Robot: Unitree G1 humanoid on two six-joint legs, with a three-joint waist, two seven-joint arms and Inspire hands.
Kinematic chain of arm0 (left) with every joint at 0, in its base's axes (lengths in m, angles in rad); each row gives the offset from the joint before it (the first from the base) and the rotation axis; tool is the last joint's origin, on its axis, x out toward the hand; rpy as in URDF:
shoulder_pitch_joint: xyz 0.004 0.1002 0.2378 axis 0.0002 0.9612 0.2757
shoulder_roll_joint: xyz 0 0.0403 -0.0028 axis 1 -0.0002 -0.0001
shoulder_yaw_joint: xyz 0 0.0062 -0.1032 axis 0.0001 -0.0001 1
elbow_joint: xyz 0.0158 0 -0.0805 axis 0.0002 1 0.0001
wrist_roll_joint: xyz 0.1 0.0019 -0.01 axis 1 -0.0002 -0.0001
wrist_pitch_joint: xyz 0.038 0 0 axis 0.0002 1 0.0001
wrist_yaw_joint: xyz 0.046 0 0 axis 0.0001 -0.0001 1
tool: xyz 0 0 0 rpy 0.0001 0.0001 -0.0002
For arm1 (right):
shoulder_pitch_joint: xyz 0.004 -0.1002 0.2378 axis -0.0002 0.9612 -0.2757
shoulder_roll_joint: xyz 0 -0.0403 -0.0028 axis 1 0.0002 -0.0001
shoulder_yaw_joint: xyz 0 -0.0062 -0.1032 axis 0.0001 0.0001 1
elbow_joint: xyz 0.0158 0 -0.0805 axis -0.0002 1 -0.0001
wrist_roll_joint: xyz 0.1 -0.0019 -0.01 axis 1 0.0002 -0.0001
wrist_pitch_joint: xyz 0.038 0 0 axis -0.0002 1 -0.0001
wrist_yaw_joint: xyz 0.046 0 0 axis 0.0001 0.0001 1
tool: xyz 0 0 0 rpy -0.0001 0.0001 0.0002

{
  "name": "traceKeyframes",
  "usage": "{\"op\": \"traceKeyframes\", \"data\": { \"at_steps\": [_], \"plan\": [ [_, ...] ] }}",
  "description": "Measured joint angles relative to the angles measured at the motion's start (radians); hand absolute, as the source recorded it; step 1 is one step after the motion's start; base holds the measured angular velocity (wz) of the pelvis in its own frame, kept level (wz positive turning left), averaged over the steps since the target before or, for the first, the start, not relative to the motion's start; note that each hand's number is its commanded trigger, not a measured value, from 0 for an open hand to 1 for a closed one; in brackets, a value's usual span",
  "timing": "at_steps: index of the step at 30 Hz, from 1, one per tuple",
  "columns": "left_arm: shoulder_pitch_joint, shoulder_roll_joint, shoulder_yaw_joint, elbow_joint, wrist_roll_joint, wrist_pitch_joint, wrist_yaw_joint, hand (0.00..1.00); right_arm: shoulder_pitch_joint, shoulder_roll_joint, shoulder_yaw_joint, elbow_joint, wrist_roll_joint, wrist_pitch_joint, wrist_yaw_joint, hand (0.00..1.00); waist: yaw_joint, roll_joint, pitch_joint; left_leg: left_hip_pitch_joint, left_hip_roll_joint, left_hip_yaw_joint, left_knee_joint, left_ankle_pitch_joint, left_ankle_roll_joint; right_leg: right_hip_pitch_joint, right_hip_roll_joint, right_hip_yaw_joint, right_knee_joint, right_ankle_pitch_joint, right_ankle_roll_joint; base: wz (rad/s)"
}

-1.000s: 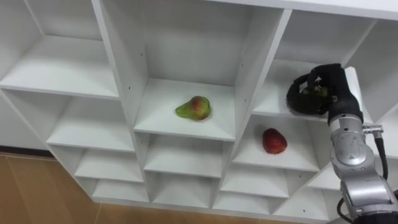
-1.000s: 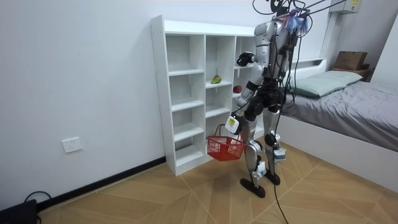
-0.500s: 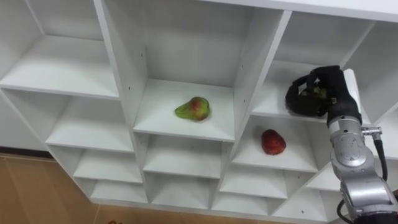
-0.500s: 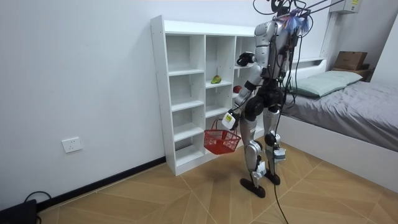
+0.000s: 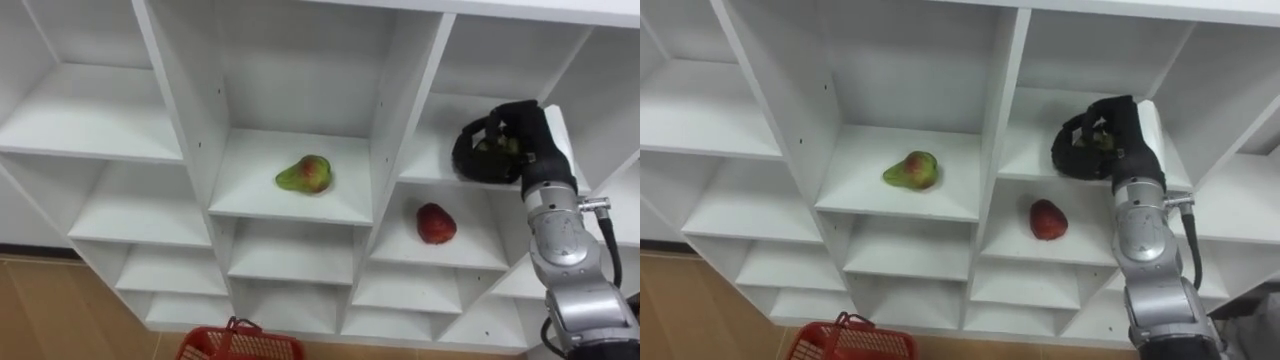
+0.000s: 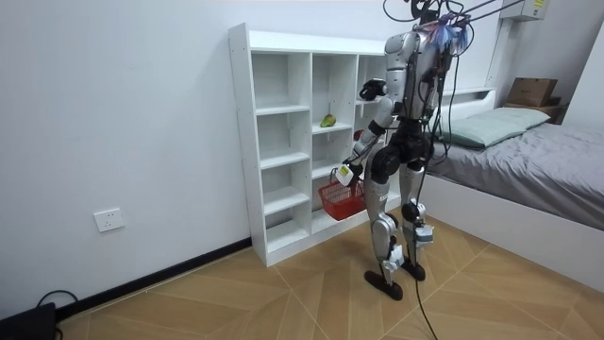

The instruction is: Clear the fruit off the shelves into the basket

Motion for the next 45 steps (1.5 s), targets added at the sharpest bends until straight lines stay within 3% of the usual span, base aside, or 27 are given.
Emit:
{"op": "traceKeyframes", "data": {
  "at_steps": [9, 18, 28, 34, 45],
  "plan": [
    [-0.011, 0.001, -0.036, -0.117, -0.061, -0.006, -0.049, 1.00, 0.028, 0.007, 0.039, -0.089, 0.006, 0.012, 0.067, 1.00, -0.020, -0.004, 0.0002, -0.013, 0.000, 0.006, 0.000, 0.000, 0.000, -0.010, 0.000, 0.001, 0.001, 0.000, 0.000, -0.01],
    [-0.026, -0.005, -0.094, -0.136, -0.118, -0.009, -0.082, 1.00, 0.055, 0.023, 0.055, -0.126, -0.015, 0.008, 0.062, 1.00, -0.036, -0.007, -0.0007, -0.012, 0.001, 0.008, 0.000, 0.000, 0.000, -0.012, 0.000, 0.001, 0.000, 0.000, 0.000, 0.00],
    [-0.028, -0.006, -0.096, -0.225, -0.119, -0.012, -0.101, 1.00, 0.056, 0.042, 0.059, -0.130, -0.016, 0.005, 0.062, 1.00, -0.044, -0.007, 0.0006, -0.010, 0.001, 0.014, 0.001, 0.000, 0.000, -0.014, 0.002, 0.024, 0.001, 0.000, 0.000, -0.01],
    [-0.028, -0.010, -0.098, -0.225, -0.135, -0.015, -0.101, 1.00, 0.100, 0.069, 0.061, -0.209, -0.012, 0.012, 0.085, 1.00, -0.048, 0.004, 0.0071, -0.013, 0.001, 0.014, 0.001, 0.000, 0.000, -0.018, 0.003, 0.025, 0.002, 0.000, 0.000, 0.00],
    [-0.027, -0.006, -0.108, -0.226, -0.178, -0.018, -0.101, 1.00, 0.106, 0.075, 0.071, -0.276, 0.020, 0.013, 0.128, 1.00, -0.065, 0.007, 0.0058, -0.010, 0.002, 0.036, -0.001, 0.000, 0.000, -0.028, 0.004, 0.049, 0.003, 0.000, 0.000, -0.07]
  ]
}}
